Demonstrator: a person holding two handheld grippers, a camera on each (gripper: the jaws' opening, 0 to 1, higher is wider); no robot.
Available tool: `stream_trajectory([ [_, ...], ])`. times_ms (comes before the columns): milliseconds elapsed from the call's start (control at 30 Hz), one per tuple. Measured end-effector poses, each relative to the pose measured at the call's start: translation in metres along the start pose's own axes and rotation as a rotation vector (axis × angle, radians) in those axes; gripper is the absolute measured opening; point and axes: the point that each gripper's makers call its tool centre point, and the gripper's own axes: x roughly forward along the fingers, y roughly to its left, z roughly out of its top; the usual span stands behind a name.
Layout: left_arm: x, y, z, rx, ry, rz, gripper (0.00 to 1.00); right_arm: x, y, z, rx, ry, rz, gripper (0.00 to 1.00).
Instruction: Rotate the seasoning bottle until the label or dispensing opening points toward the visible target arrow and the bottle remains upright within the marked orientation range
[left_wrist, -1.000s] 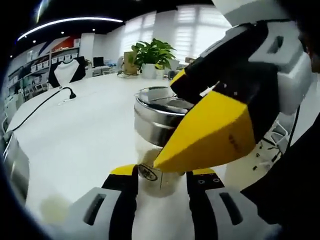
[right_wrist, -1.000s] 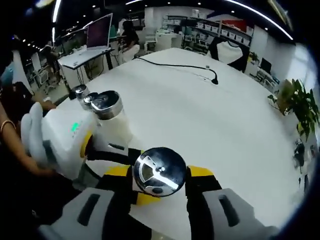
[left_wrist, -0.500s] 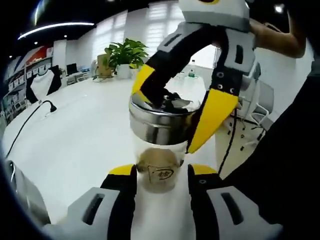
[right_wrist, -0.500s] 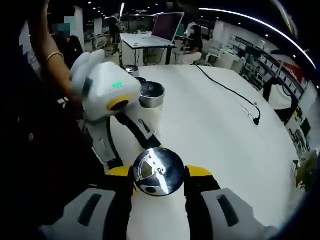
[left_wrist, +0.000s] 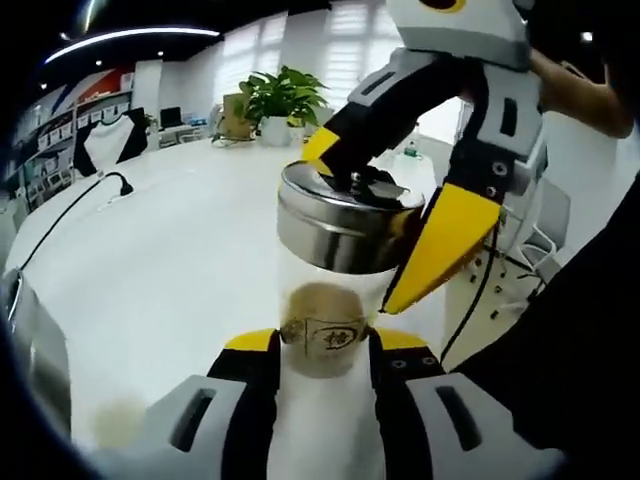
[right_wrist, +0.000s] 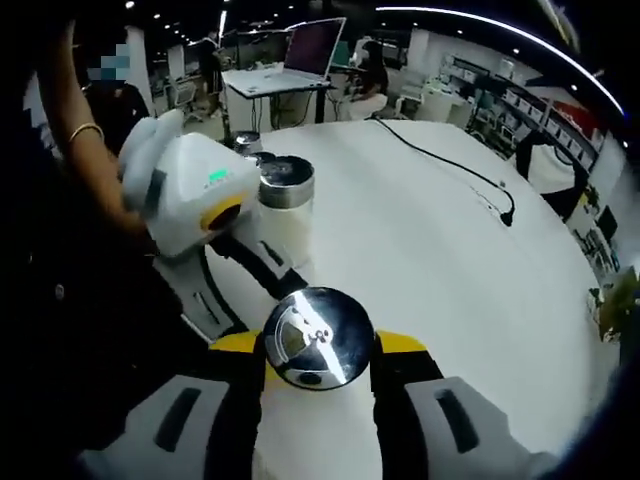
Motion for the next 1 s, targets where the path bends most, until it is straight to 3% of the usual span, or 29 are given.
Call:
stream_trajectory([
  [100, 0.001, 0.000, 0.000, -0.004, 0.007, 0.049, 0.37, -0.003, -0.002, 0.003, 0.065, -0.015, -0.051, 0.39],
  [333, 0.001, 0.003, 0.000, -0.006, -0.004, 0.085, 0.37, -0.006, -0.005, 0.007, 0.229, -0.059, -0.134, 0.41],
  [400, 0.002, 0.004, 0.000, -0.023, -0.008, 0.081, 0.37, -0.004, -0.003, 0.007, 0.215, -0.052, -0.130, 0.43],
  [533, 0.001, 0.004, -0.001, -0.033, -0.012, 0.075, 0.37, -0.005, -0.008, 0.006, 0.194, -0.040, -0.135, 0.37],
  [633, -0.003, 0.003, -0.002, -0.034, -0.012, 0.055, 0.37, -0.004, -0.007, 0.006, 0.158, -0.037, -0.090, 0.37],
  [767, -0.014, 0.003, -0.004, -0.043, -0.032, 0.040, 0.33, -0.002, -0.006, 0.008, 0.048, -0.030, -0.012, 0.37],
  [900, -0.022, -0.005, -0.008, 0.010, -0.039, 0.022, 0.33, -0.001, -0.001, 0.009, -0.069, -0.014, 0.061, 0.37],
  [1000, -0.030, -0.011, -0.020, 0.046, -0.010, 0.014, 0.35, 0.000, 0.000, 0.011, -0.125, -0.001, 0.090, 0.37],
])
